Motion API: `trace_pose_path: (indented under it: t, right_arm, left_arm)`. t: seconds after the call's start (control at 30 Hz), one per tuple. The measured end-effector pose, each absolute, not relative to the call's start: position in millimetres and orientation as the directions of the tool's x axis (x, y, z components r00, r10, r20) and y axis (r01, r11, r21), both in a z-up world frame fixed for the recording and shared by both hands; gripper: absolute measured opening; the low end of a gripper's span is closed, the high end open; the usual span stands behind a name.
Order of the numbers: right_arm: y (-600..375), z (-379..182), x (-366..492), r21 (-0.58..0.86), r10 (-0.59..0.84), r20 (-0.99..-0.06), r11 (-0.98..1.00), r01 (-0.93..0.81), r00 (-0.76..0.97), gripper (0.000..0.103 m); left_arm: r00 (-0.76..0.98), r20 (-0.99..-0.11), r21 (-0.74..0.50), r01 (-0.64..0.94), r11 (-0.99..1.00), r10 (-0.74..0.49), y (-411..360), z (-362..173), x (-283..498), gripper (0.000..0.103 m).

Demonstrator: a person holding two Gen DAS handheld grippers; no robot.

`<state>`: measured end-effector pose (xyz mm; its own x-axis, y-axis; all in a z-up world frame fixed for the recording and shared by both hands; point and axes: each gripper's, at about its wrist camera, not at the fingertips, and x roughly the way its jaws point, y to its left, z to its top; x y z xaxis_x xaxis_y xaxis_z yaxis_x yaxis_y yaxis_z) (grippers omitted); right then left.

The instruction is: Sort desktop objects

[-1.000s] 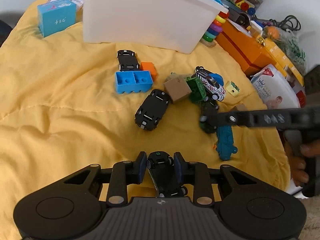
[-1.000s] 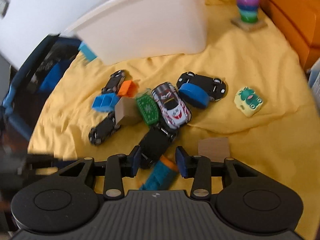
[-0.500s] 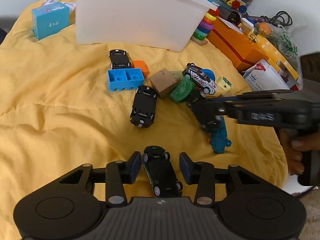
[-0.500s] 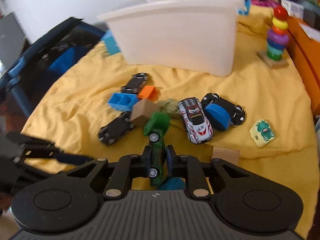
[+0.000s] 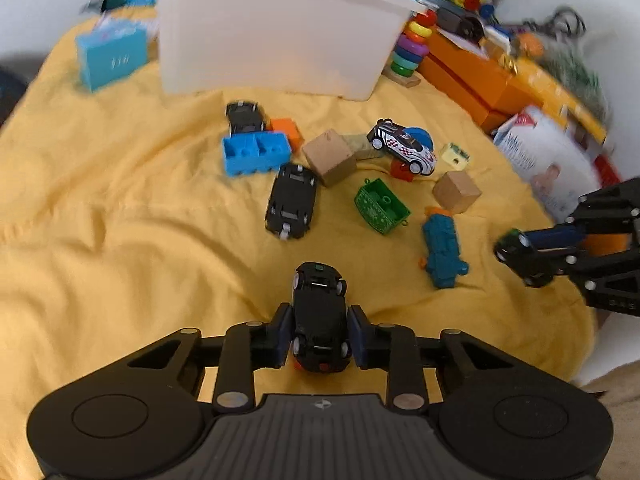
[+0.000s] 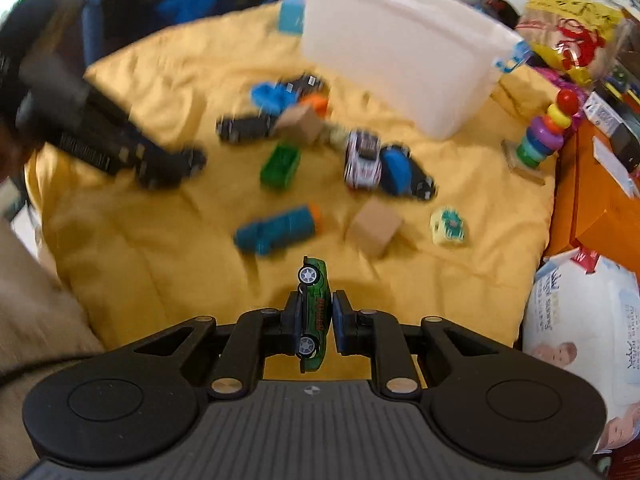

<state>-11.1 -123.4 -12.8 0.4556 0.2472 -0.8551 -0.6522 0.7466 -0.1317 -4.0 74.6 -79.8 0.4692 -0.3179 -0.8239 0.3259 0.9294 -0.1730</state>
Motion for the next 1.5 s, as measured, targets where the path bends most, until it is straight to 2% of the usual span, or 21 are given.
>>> trace_pose_path:
  t: [0.1, 0.17, 0.27, 0.33, 0.37, 0.4, 0.43, 0.57, 0.7, 0.83, 1.03, 1.3, 1.33, 1.37, 1.5]
  right_arm:
    - [-124, -18, -11, -0.201, 0.201, -0.855, 0.721, -0.663, 0.478, 0.018]
    - [-122, -23, -8, -0.293, 0.136, -0.84, 0.7, -0.651, 0.525, 0.018]
    - [-117, -32, -1, -0.439, 0.033, -0.791, 0.665, -0.604, 0.611, 0.018]
    - [-114, -38, 1, -0.467, 0.011, -0.788, 0.64, -0.61, 0.615, 0.018]
    - [-113, -38, 0, -0.453, 0.028, -0.795, 0.637, -0.623, 0.606, 0.023]
    - [-111, -37, -3, -0.428, 0.058, -0.801, 0.64, -0.638, 0.596, 0.031]
    - [-111, -33, -5, -0.389, 0.097, -0.81, 0.649, -0.654, 0.578, 0.034]
    - [-112, -28, -9, -0.263, 0.184, -0.839, 0.687, -0.678, 0.512, 0.035]
    - [-115, -24, -11, -0.222, 0.206, -0.84, 0.713, -0.665, 0.501, 0.035]
    - [-124, -13, -8, -0.204, 0.206, -0.816, 0.771, -0.603, 0.54, 0.043]
    - [-137, -24, 8, -0.124, 0.213, -0.822, 0.838, -0.531, 0.528, 0.044]
    - [-157, -39, 14, -0.025, 0.246, -0.839, 0.874, -0.486, 0.485, 0.044]
    - [-158, -39, 15, -0.014, 0.251, -0.839, 0.877, -0.481, 0.482, 0.041]
    - [-158, -38, 15, -0.015, 0.248, -0.84, 0.879, -0.477, 0.483, 0.036]
    - [-155, -32, 13, 0.006, 0.27, -0.84, 0.873, -0.488, 0.472, 0.033]
  left_arm:
    - [0.51, -0.831, -0.008, 0.388, 0.922, -0.222, 58, -72, -5, 0.033]
    - [0.567, -0.814, 0.164, 0.432, 0.887, -0.126, 43, -70, -10, 0.033]
    - [0.621, -0.784, 0.356, 0.463, 0.812, -0.011, 24, -79, -13, 0.033]
    - [0.638, -0.769, 0.44, 0.499, 0.747, 0.026, 11, -86, -18, 0.033]
    - [0.651, -0.759, 0.456, 0.507, 0.731, 0.022, 7, -86, -22, 0.034]
    - [0.652, -0.758, 0.447, 0.528, 0.722, -0.008, 4, -84, -26, 0.035]
    - [0.637, -0.77, 0.416, 0.552, 0.723, -0.044, 2, -82, -29, 0.038]
    - [0.624, -0.773, 0.366, 0.582, 0.726, -0.11, 2, -76, -42, 0.048]
    - [0.616, -0.767, 0.294, 0.588, 0.754, -0.182, 2, -70, -47, 0.048]
    - [0.615, -0.762, 0.224, 0.544, 0.809, -0.203, 9, -64, -42, 0.048]
    - [0.566, -0.79, 0.107, 0.508, 0.855, -0.237, 17, -72, -31, 0.048]
    - [0.53, -0.812, 0.044, 0.473, 0.88, -0.245, 27, -84, -21, 0.048]
    - [0.528, -0.811, 0.034, 0.474, 0.88, -0.253, 28, -84, -21, 0.044]
    - [0.522, -0.811, 0.022, 0.478, 0.878, -0.264, 29, -83, -20, 0.033]
    - [0.528, -0.808, 0.041, 0.496, 0.867, -0.264, 25, -77, -22, 0.034]
